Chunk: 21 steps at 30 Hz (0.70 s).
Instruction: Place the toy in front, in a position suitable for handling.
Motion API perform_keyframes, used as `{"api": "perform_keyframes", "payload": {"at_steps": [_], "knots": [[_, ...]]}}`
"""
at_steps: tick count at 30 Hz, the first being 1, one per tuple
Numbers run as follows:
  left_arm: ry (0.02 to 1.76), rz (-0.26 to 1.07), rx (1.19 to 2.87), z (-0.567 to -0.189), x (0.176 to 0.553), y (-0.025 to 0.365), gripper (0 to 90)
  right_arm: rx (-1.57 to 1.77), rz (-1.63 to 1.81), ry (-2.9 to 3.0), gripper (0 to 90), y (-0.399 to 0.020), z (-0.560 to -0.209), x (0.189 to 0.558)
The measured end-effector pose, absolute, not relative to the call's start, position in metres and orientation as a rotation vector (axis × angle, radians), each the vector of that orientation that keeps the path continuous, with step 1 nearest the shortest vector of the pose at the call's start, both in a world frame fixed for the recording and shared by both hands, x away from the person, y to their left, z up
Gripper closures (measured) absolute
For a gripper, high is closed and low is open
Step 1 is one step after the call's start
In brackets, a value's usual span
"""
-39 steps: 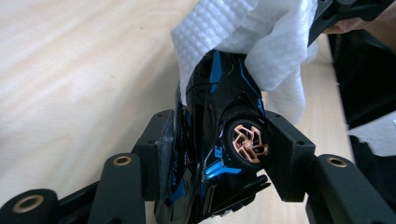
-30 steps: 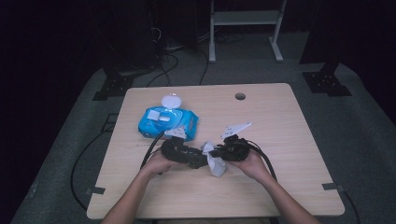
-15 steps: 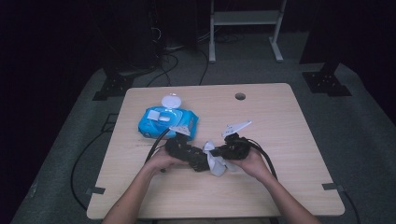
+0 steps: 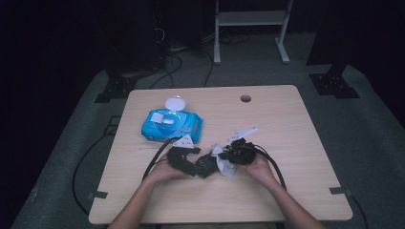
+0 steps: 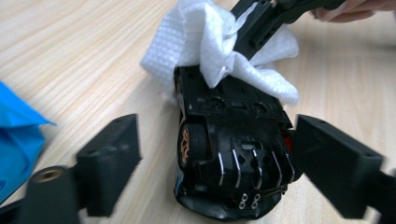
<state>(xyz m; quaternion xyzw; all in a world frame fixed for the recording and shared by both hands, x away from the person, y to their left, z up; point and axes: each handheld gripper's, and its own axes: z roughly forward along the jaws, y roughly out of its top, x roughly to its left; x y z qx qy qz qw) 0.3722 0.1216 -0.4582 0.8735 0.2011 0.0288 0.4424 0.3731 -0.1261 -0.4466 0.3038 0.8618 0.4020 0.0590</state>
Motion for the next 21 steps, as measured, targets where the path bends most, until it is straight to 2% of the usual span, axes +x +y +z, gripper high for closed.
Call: {"api": "perform_keyframes", "payload": {"at_steps": [4, 8, 10, 12, 21], "knots": [[0.464, 0.110, 2.222, -0.457, 0.365, 0.116, 10.6, 0.929, 1.197, 2.598, 86.0, -0.124, -0.446, 0.370], [0.424, 0.227, 2.273, -0.462, 0.359, 0.109, 13.5, 0.967, 1.219, 2.584, 86.0, -0.126, -0.447, 0.369], [0.415, 0.228, 2.287, -0.464, 0.360, 0.109, 21.9, 0.941, 1.212, 2.585, 86.0, -0.123, -0.446, 0.367], [0.405, 0.246, 2.289, -0.465, 0.360, 0.109, 24.8, 0.933, 1.217, 2.588, 86.0, -0.122, -0.446, 0.366], [0.379, 0.255, 2.283, -0.469, 0.357, 0.112, 26.0, 0.754, 1.266, 2.627, 86.0, -0.076, -0.448, 0.358]]}}
